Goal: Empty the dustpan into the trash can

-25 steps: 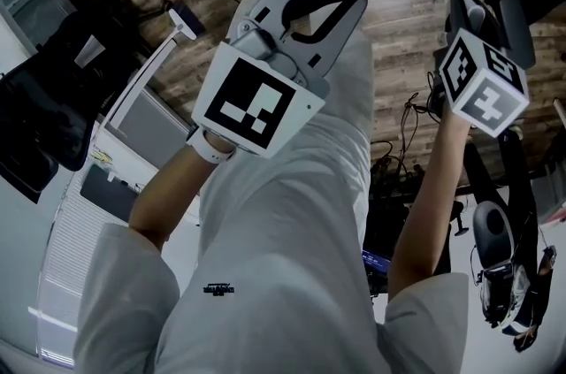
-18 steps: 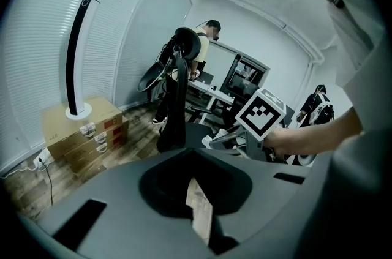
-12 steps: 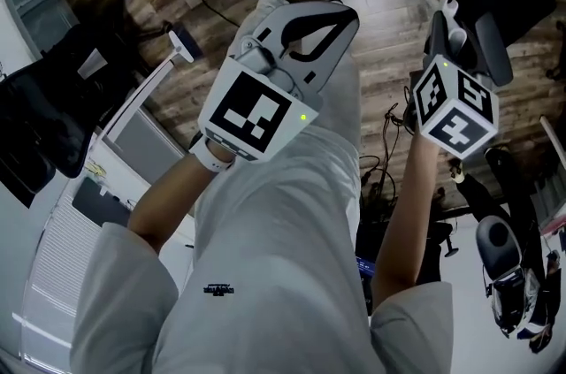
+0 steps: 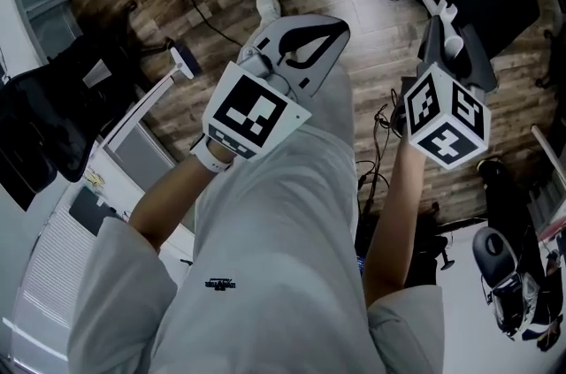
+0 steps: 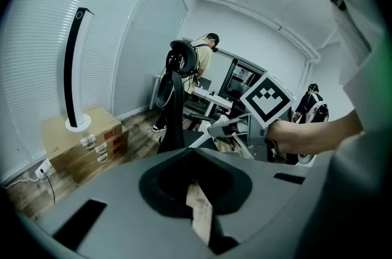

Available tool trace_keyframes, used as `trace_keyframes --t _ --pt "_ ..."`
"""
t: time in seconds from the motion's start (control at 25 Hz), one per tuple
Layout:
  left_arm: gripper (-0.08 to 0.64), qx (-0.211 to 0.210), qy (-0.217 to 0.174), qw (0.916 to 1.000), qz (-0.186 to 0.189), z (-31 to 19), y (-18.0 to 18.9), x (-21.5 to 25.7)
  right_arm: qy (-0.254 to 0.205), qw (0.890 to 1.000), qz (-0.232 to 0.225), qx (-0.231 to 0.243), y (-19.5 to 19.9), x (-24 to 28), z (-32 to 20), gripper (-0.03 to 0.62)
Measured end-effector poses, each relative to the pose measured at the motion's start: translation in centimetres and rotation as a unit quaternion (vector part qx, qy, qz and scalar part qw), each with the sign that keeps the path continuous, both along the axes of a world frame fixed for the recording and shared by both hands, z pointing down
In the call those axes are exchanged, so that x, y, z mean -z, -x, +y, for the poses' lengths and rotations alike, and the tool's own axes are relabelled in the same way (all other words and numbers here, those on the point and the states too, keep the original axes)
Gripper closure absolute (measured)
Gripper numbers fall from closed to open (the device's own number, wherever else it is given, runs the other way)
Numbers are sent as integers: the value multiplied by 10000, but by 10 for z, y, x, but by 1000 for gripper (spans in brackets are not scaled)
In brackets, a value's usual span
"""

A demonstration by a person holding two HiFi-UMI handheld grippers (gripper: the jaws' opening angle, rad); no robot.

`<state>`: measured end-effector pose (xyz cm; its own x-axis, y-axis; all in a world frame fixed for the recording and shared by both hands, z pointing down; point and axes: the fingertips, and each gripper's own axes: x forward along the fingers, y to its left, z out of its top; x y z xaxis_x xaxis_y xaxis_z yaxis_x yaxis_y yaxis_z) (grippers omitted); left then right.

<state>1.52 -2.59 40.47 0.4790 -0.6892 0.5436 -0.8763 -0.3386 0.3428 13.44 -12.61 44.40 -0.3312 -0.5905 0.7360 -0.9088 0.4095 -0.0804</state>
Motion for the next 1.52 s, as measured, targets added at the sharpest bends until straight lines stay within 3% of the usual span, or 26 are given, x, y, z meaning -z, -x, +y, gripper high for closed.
trace_keyframes --t 0.28,0.6,0.8,0.96,1.04,1.12,1.36,1.52 --pt "552 -108 -20 9998 142 -9 -10 10 -197 9995 -253 47 7 46 -8 477" --pt "552 -412 -84 9991 53 -29 -28 0 -403 9986 -341 -5 10 81 -3 477" --pt "552 -473 -124 9981 376 -49 -34 1 -557 9975 -430 103 11 105 -2 477" --pt "551 -824 -555 9949 175 -61 -41 14 -663 9964 -514 153 15 120 -1 477" --pt "522 -1021 -534 9929 285 -64 -44 17 -678 9959 -564 189 20 126 -1 477" --pt "449 -1218 -393 9907 468 -68 -48 18 -688 9956 -591 255 25 132 -2 477" --pt "402 -1640 -866 9822 -306 -86 -42 20 -682 9942 -682 485 43 146 2 477" --pt "402 -2117 -1276 9656 -806 -98 -39 26 -632 9933 -732 638 53 150 3 477"
